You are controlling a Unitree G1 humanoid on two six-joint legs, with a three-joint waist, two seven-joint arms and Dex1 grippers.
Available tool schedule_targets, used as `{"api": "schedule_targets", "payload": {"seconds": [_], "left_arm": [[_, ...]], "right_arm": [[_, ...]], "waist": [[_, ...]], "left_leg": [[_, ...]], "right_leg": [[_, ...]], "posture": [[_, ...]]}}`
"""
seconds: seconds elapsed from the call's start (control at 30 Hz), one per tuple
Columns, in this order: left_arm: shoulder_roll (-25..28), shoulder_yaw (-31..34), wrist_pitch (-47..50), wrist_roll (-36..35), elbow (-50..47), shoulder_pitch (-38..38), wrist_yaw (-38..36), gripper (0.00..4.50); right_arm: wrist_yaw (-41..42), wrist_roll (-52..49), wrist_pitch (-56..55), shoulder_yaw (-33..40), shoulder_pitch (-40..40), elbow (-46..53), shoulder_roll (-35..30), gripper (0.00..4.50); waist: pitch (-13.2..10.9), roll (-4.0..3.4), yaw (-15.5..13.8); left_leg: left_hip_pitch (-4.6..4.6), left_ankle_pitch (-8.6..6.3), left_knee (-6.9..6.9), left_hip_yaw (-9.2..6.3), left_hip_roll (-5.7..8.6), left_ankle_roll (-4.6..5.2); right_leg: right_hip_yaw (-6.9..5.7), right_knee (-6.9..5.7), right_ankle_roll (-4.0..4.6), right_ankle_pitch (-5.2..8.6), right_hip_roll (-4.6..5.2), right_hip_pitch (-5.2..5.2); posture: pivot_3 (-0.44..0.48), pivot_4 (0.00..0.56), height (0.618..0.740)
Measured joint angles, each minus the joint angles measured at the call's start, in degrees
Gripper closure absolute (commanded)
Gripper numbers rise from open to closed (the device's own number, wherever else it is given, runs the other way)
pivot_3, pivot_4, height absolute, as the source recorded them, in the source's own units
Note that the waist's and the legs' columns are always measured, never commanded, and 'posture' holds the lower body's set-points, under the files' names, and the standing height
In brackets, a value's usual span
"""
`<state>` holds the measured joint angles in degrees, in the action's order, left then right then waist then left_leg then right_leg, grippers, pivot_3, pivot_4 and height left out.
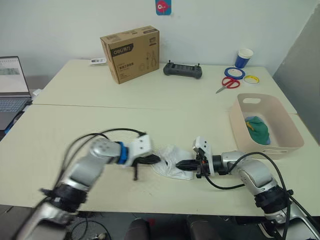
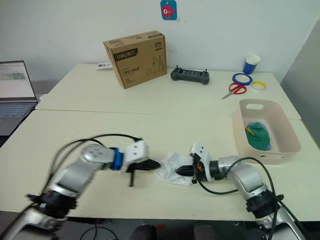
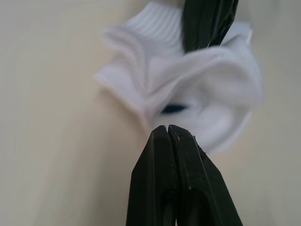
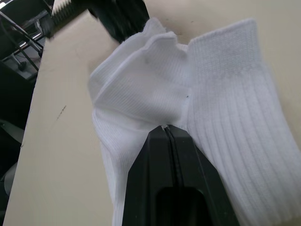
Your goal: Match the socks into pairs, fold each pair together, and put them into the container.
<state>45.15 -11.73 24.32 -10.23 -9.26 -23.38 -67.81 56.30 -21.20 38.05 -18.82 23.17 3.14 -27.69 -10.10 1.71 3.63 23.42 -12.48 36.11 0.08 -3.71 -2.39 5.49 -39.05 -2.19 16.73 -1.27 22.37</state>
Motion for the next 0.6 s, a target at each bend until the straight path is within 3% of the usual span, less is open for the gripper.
{"api": "schedule_targets", "payload": {"seconds": [0.1,0.2,0.33,0.47,0.6], "left_arm": [[0.0,4.4,5.9,-6.8,-4.1,-2.3,-1.1,4.5],[-6.0,5.1,9.0,-11.8,-7.1,-5.4,0.7,4.5],[-12.1,-0.3,7.7,-9.5,-5.1,-5.6,4.7,4.5],[-11.2,-4.5,4.8,-4.7,-1.8,-4.6,5.8,4.5],[-10.9,-5.8,0.7,-2.1,3.8,-0.1,5.8,4.5]], "right_arm": [[-0.2,-0.2,1.0,0.4,0.2,0.3,-0.1,4.49],[-0.7,-0.3,2.0,0.7,0.5,0.6,0.4,4.49],[-1.1,-1.1,4.4,1.2,0.5,2.2,0.5,4.49],[-0.4,-6.0,9.8,4.1,0.4,6.0,-0.7,4.49],[2.0,-12.5,18.0,7.6,0.4,10.6,-6.6,4.32]], "waist": [[0.0,0.07,-0.7],[0.0,0.08,-1.0],[0.0,0.08,-0.9],[0.0,0.07,-0.3],[-0.1,0.05,-0.4]], "left_leg": [[0.04,0.0,0.01,0.03,0.05,0.0],[0.07,0.0,0.05,0.12,0.14,-0.01],[0.08,0.0,0.05,0.03,0.11,-0.01],[0.04,0.0,-0.02,-0.06,0.03,0.0],[0.06,-0.01,-0.04,-0.03,0.04,0.01]], "right_leg": [[-0.08,0.05,0.0,0.03,0.11,-0.03],[-0.01,0.1,-0.06,0.01,0.21,-0.06],[-0.03,0.05,-0.07,0.0,0.12,-0.03],[0.0,0.04,0.0,0.02,-0.03,0.01],[-0.02,0.07,0.05,0.08,0.01,0.0]], "posture": [[0.0,0.15,0.74],[0.0,0.15,0.74],[0.0,0.15,0.74],[0.0,0.15,0.74],[0.0,0.15,0.74]]}}
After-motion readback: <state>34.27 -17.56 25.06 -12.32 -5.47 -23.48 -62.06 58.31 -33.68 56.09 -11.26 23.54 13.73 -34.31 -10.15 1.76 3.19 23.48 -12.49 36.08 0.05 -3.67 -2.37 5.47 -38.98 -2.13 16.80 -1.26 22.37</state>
